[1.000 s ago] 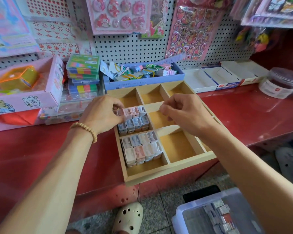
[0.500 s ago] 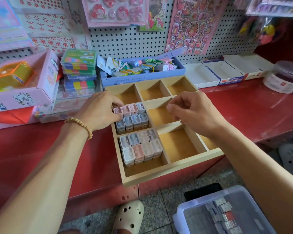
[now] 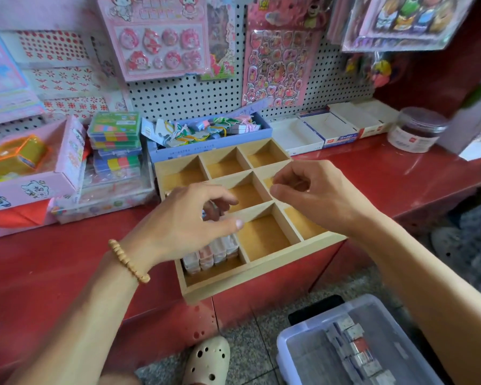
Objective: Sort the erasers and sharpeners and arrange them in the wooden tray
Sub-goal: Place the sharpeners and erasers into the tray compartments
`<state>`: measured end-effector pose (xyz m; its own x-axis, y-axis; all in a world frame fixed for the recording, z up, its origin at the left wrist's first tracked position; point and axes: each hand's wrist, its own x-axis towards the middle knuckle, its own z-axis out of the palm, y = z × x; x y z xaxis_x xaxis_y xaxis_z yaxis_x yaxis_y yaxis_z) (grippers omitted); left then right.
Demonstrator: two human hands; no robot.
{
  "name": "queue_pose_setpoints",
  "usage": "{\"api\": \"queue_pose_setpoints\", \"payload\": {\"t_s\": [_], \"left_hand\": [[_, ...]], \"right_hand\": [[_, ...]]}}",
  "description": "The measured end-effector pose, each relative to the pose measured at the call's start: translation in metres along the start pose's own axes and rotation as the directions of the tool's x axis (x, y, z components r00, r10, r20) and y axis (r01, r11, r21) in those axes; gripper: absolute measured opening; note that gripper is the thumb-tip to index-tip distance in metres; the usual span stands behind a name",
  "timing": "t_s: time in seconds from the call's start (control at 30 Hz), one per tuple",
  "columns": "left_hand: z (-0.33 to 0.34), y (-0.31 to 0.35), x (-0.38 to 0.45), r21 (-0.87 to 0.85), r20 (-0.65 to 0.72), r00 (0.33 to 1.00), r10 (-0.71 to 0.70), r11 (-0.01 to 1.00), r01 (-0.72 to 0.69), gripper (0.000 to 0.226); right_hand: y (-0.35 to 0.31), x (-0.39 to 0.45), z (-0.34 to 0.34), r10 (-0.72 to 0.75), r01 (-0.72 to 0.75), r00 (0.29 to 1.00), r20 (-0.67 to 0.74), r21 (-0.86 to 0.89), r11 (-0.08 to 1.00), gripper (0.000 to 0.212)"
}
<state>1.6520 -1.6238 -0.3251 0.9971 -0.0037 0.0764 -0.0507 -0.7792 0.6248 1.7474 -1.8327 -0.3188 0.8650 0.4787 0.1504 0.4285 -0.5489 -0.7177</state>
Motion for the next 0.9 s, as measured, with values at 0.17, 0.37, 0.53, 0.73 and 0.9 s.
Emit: {"api": "queue_pose_setpoints", "payload": {"t_s": [0.17,0.37,0.53,0.73,0.9], "left_hand": [[0.033,0.045,-0.028,-0.163,0.178,0.982,0.056,0.986,-0.026,0.034],[0.104,0.091,-0.058,-0.152,0.365,0.922,0.126,0.986,-0.074,0.024],[0.194,0.111,-0.08,-0.125,0.56,0.81,0.173,0.984,-0.123,0.028],[0.299,0.118,-0.105,-0.112,0.748,0.637,0.186,0.982,-0.155,0.031],[0.356,0.09,-0.11,-0.047,0.792,0.587,0.17,0.975,-0.218,0.056]], "right_hand": [[0.008,-0.054,-0.032,0.065,-0.065,0.998,0.021,-0.008,0.998,0.012],[0.044,-0.143,-0.069,0.211,-0.211,0.977,-0.04,-0.003,0.977,0.014],[0.096,-0.238,-0.085,0.392,-0.392,0.914,-0.108,0.014,0.92,0.007],[0.18,-0.359,-0.063,0.667,-0.652,0.736,-0.119,0.141,0.745,0.006],[0.229,-0.402,-0.018,0.79,-0.767,0.61,-0.056,0.207,0.607,0.006]]}}
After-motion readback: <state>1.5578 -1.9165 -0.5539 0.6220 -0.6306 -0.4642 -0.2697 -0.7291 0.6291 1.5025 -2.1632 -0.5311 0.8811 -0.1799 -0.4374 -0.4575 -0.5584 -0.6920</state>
